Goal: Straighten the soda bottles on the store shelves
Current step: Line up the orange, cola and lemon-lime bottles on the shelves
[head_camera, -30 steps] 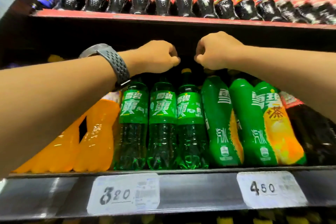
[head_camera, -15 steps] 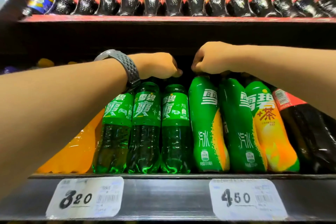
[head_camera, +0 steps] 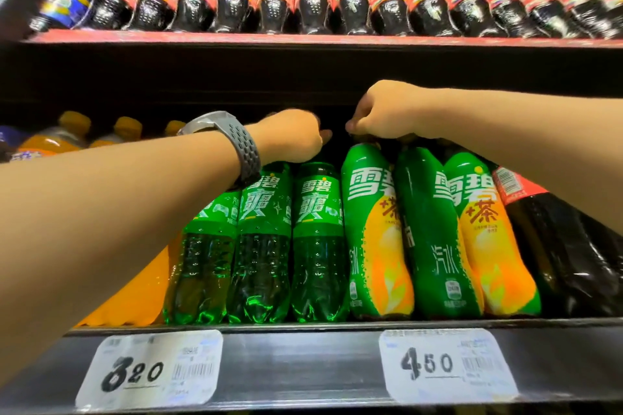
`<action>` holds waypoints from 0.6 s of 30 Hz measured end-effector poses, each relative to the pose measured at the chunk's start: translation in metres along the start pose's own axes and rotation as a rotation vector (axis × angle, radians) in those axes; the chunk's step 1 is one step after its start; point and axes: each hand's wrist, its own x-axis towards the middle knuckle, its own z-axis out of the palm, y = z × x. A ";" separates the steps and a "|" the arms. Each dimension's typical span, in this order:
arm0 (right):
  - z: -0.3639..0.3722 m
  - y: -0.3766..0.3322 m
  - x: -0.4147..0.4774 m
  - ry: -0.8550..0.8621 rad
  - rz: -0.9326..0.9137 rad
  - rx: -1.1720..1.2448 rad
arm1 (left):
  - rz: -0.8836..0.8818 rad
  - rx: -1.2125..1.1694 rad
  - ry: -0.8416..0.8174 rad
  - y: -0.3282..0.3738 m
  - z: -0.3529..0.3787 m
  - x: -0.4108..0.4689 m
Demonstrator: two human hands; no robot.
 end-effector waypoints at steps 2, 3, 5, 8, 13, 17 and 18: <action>0.001 -0.002 0.000 0.017 0.001 -0.025 | 0.009 0.041 0.017 -0.001 0.004 -0.001; 0.002 -0.003 0.001 0.013 0.004 -0.033 | 0.006 0.055 0.017 -0.001 0.005 -0.001; 0.000 -0.005 0.002 0.003 0.011 -0.050 | -0.011 0.056 0.008 0.000 0.004 -0.001; -0.002 -0.005 0.001 -0.003 0.008 -0.088 | -0.027 0.011 -0.026 0.000 0.001 0.002; 0.002 -0.004 -0.002 0.011 -0.003 -0.113 | -0.043 -0.032 -0.043 0.000 -0.006 0.002; 0.007 -0.006 -0.004 0.005 -0.001 -0.132 | -0.048 -0.042 -0.051 0.001 -0.007 0.001; 0.007 -0.006 -0.004 -0.009 0.003 -0.129 | -0.051 -0.047 -0.050 0.001 -0.007 0.001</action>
